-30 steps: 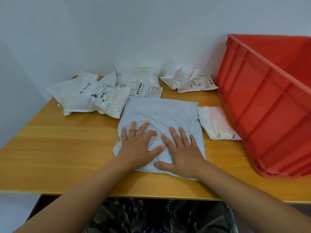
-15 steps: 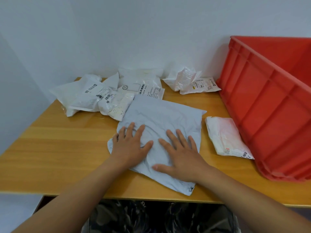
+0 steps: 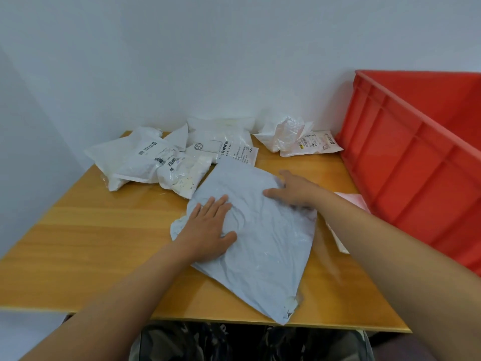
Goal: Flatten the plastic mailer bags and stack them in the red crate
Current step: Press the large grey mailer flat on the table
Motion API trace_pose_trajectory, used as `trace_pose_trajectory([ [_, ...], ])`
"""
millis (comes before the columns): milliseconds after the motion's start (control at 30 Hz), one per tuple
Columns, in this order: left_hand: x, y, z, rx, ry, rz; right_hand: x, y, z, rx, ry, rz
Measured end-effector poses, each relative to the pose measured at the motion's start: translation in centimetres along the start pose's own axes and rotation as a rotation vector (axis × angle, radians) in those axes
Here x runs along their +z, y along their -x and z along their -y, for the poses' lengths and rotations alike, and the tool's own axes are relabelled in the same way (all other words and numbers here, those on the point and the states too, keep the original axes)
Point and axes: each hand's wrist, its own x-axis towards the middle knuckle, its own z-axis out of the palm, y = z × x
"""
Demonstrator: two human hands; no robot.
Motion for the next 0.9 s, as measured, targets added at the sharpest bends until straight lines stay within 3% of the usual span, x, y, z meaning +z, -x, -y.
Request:
trace_pose_trajectory([
  [333,-3.0,-2.5,0.8,0.087,0.129,0.091,-1.2,-0.3,-0.2,0.151,-0.249,0.071],
  [467,-2.6,-3.3,0.1,0.006,0.327,-0.032,-0.8,-0.3,-1.0,0.11,-0.294,0.069],
  [567,-1.8,-3.8,-1.4,-0.012,0.304,-0.143,-0.2,-0.3,-1.1,0.057,-0.27,0.026],
  [633,-1.7,-3.9,-2.4,-0.031,0.225,-0.111,-0.1,0.3,-1.0,0.05,-0.165,-0.018],
  [800,-1.2,-4.4,-2.3,-0.099,0.057,-0.059,-1.4,4.2,-1.8,0.138,0.378,-0.23],
  [900,-1.3,-4.9,-1.6,-0.131,0.008,-0.029,-2.6,7.4,-3.2,0.267,0.502,-0.123],
])
